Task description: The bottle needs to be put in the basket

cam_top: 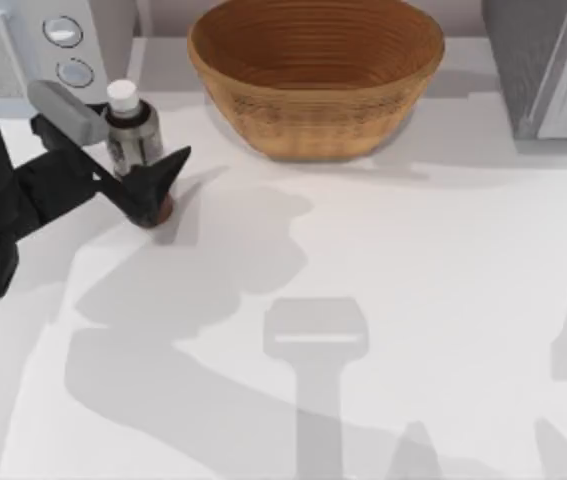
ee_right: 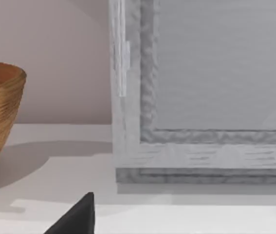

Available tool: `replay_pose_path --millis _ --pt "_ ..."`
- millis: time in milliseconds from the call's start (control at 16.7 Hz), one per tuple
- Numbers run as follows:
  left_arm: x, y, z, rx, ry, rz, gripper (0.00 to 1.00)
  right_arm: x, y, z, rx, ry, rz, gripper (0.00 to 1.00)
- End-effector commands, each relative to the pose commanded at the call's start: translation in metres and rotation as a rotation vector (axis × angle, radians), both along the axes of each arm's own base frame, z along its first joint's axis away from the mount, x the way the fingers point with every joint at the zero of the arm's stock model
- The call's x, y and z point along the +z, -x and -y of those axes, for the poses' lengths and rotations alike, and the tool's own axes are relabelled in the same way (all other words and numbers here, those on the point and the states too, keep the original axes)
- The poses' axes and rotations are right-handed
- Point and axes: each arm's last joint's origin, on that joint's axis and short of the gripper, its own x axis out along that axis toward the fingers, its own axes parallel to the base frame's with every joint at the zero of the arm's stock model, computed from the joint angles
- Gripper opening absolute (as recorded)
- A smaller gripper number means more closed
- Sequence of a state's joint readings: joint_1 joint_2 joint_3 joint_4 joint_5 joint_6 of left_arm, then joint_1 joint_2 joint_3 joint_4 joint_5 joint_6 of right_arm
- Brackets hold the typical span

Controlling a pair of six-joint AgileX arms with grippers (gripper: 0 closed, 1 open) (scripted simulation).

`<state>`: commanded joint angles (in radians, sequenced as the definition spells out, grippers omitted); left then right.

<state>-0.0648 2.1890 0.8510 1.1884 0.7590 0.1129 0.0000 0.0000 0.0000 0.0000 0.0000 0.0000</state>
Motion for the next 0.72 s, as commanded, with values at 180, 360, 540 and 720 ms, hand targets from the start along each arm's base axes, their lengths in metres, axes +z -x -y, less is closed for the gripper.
replay_pose_path --millis 180,360,540,720 --pt "0.0000 0.0000 0.0000 0.000 0.000 0.000 0.70 0.0000 0.0000 0.0000 0.000 0.000 0.000 1.00" --pt "0.0000 0.0000 0.0000 0.000 0.000 0.000 0.47 0.0000 0.0000 0.0000 0.000 0.000 0.000 1.00" --pt "0.0000 0.0000 0.0000 0.000 0.000 0.000 0.25 0.0000 0.0000 0.0000 0.000 0.000 0.000 1.00" --pt "0.0000 0.0000 0.0000 0.000 0.000 0.000 0.02 0.0000 0.0000 0.0000 0.000 0.000 0.000 1.00"
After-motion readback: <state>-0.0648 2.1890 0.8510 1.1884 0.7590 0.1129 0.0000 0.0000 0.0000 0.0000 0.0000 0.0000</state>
